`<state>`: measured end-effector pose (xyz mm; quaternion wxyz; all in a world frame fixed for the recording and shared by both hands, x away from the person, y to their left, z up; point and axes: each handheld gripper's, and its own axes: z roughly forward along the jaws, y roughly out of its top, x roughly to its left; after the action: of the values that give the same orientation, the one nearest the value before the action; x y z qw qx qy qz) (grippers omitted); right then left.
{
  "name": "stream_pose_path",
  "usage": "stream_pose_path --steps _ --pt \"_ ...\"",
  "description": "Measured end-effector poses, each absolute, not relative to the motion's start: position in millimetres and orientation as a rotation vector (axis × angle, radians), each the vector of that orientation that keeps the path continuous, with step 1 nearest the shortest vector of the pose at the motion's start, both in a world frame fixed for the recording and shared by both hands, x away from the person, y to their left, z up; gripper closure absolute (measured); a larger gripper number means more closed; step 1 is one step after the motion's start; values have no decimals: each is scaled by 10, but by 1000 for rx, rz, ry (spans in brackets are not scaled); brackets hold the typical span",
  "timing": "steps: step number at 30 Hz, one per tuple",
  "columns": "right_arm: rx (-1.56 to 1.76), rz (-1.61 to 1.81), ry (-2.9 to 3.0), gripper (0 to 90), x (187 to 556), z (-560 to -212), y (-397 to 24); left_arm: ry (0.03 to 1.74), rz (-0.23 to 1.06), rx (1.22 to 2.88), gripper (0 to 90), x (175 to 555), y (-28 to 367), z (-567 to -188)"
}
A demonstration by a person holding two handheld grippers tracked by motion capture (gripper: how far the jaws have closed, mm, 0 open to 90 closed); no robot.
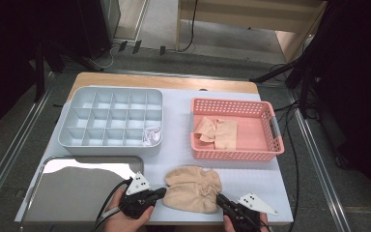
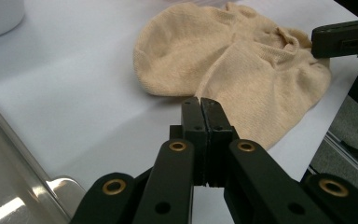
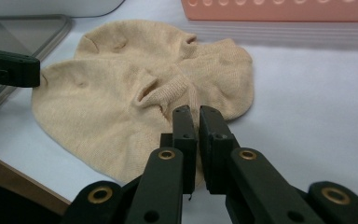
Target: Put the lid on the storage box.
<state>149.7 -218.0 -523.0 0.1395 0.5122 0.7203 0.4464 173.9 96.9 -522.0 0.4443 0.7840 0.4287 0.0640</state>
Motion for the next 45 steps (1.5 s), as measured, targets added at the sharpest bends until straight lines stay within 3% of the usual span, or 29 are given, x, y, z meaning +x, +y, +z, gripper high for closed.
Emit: stream_pose_path --steps 5,8,10,14,15,24,31,41,43,45 --pt "1480 1290 2082 859 1499 -5234 -2179 1079 142 1944 674 1753 930 -5252" --pt "1473 1288 2085 859 1503 -5237 -2176 1078 145 1965 609 1754 883 -5268" --pt "1476 1287 2085 859 1501 -5235 -2172 1094 150 1984 645 1766 851 -5276" --pt "1465 1302 2076 859 1488 -5219 -2163 1076 159 1998 877 1754 838 -5251" --pt "1453 1305 2077 859 1486 -5213 -2165 1073 164 1988 888 1750 843 -5241" --pt "1399 1336 2046 860 1479 -5096 -2155 1074 185 1929 895 1819 955 -5124" --pt "1376 1296 2026 864 1689 -5009 -2175 1108 167 1927 896 2034 916 -5094" --pt "1475 1256 2065 865 2037 -5198 -2200 1155 170 1953 891 2251 875 -5171" --pt "1492 1258 2077 856 2042 -5232 -2203 1162 170 1959 881 2263 866 -5195" --pt "1496 1279 2066 787 2039 -5245 -2227 1177 162 1965 797 2280 857 -5215"
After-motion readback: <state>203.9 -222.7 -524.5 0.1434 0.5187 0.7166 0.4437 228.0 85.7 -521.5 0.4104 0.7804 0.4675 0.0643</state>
